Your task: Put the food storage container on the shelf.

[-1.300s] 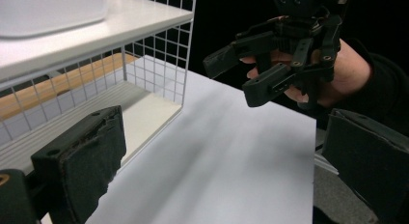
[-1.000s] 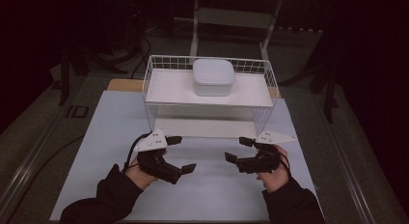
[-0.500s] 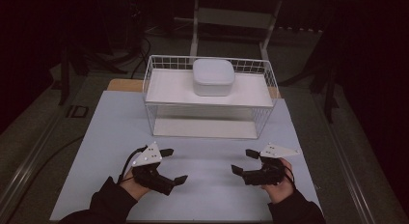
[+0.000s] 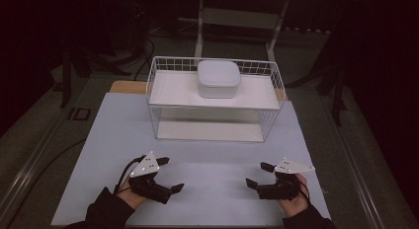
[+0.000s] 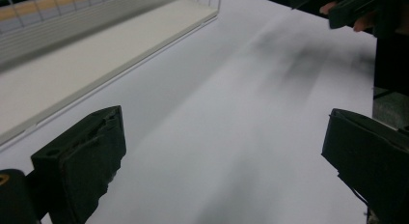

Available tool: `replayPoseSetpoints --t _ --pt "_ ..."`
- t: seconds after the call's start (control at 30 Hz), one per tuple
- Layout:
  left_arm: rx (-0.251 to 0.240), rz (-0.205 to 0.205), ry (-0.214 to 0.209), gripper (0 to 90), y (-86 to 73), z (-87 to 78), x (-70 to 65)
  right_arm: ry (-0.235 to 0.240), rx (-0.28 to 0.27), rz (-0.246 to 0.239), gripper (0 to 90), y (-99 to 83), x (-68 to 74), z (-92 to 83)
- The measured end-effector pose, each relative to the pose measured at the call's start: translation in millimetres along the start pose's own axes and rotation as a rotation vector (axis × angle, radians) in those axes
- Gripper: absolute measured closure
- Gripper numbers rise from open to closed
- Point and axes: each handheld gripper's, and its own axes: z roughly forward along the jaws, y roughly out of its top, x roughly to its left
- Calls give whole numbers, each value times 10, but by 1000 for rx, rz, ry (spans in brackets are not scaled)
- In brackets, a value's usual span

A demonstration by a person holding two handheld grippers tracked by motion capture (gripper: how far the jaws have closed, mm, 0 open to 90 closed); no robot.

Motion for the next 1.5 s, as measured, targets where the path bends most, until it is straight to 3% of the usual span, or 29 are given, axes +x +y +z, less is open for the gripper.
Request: replayPoseSetpoints --t 0.23,0.63,0.93,1.5 --pt "-3 -14 21 13 -76 -88 48 -35 -20 26 151 -99 -79 -121" --pt "-66 -56 87 13 -173 -356 220 -80 -76 69 152 -230 -237 -290" --pt "-90 -81 76 13 -237 -451 256 -68 -84 80 153 -268 -272 -272" --pt "-98 -72 69 13 -240 -452 229 -51 -71 74 157 -269 -264 -227"
